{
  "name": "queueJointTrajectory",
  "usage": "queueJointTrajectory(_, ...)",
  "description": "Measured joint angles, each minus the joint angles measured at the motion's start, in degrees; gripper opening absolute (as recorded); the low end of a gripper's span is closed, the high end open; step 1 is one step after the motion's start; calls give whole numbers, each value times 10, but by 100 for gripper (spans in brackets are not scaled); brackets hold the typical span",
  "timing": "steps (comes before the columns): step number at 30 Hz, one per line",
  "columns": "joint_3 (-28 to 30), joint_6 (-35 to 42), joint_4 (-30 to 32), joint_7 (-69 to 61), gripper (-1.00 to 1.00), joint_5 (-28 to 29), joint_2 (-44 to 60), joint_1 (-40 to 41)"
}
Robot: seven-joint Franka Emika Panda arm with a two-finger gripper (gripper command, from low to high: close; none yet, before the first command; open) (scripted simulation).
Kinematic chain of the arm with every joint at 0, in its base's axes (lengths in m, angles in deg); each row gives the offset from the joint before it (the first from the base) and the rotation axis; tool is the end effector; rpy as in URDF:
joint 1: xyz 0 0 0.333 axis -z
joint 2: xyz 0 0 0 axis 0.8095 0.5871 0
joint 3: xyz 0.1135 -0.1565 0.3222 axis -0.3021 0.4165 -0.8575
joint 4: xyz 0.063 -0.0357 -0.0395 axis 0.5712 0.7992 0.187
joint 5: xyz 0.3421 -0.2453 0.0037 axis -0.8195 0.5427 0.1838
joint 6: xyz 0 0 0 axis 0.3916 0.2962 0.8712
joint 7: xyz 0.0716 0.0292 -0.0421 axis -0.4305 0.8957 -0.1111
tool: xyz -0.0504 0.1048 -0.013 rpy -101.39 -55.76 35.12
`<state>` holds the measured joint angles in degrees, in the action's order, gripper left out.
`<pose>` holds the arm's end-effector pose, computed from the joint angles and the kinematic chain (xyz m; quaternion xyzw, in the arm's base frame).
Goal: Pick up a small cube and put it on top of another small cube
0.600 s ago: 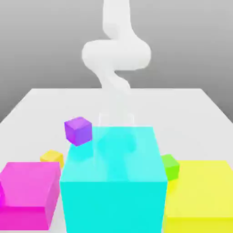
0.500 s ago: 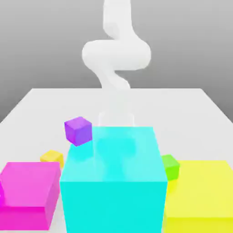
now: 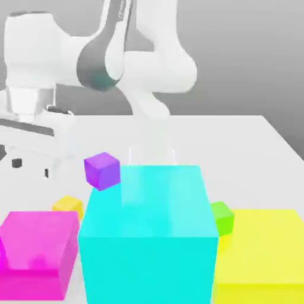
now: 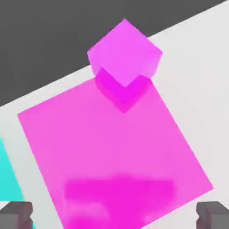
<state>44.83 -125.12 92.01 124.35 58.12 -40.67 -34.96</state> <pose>0.2821 -0.2442 0.2715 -0.7890 0.6122 -0.0500 0.0098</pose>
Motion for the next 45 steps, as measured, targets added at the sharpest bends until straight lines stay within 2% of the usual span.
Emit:
queueJointTrajectory(1,7,-21,27,-12,0,5,24,5)
queueJointTrajectory(3,12,-53,44,-44,0,-21,62,0)
queueJointTrajectory(6,-11,-94,40,-117,0,-118,115,-4)
queueJointTrajectory(9,-94,-131,30,-192,0,-222,166,53)
queueJointTrajectory(12,-186,-171,21,-230,0,-274,214,132)
queueJointTrajectory(13,-205,-181,19,-235,-100,-280,226,149)
queueJointTrajectory(18,-205,-180,19,-233,-100,-278,226,150)
queueJointTrajectory(19,-215,-186,18,-231,-100,-276,232,160)
queueJointTrajectory(21,-195,-173,21,-223,-100,-264,216,144)
queueJointTrajectory(26,-119,-113,37,-130,-100,-136,138,102)
queueJointTrajectory(29,-113,-74,47,-81,-100,-67,89,117)
queueJointTrajectory(32,-105,-28,44,-70,-100,-31,57,144)
queueJointTrajectory(35,-95,41,-5,-97,-100,-3,63,161)
queueJointTrajectory(45,-162,224,-210,-176,-100,97,106,53)
